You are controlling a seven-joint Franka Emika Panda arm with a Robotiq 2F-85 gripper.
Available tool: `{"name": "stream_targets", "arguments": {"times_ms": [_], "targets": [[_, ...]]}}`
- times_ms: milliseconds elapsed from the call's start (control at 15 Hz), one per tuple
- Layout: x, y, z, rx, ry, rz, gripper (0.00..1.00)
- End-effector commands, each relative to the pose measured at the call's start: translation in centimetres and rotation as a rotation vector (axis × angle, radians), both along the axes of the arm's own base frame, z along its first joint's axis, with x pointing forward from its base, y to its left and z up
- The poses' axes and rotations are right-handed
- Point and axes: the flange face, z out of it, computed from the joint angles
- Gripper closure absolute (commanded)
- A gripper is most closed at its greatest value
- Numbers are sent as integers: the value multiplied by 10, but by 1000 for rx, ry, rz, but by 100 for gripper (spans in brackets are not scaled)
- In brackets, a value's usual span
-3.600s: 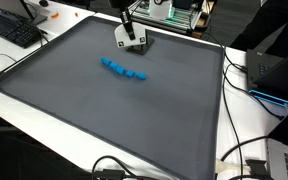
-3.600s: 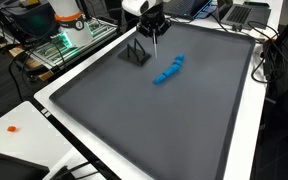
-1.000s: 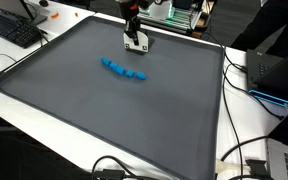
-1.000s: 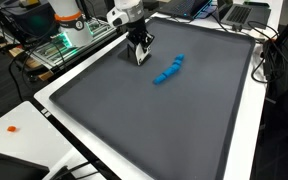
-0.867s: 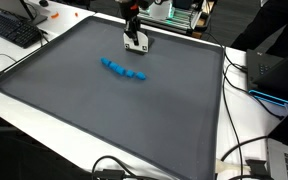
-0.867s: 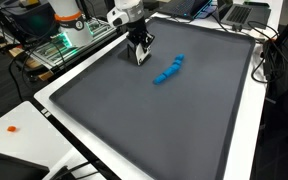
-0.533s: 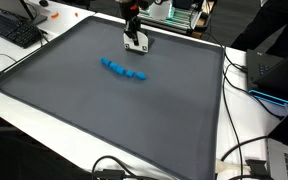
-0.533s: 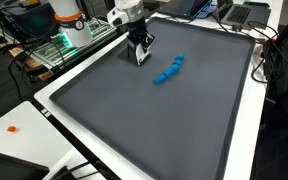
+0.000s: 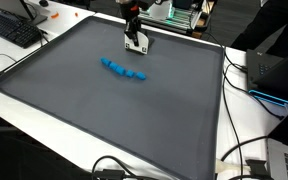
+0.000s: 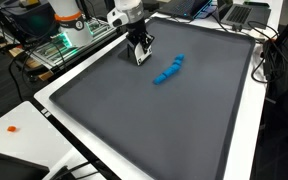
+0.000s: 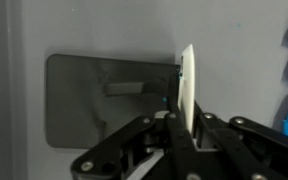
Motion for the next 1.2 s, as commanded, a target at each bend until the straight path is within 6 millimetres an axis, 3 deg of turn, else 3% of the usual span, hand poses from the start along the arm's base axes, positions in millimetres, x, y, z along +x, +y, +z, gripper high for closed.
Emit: {"name": "stream_targets", "arguments": {"times_ms": [0, 467, 867, 1133], "targets": [[-8, 1, 4, -1, -11, -8, 52], [-8, 0, 35, -63, -47, 86, 1], [-7, 3, 68, -164, -23, 280, 0], [1, 5, 103, -253, -47, 426, 0]]}}
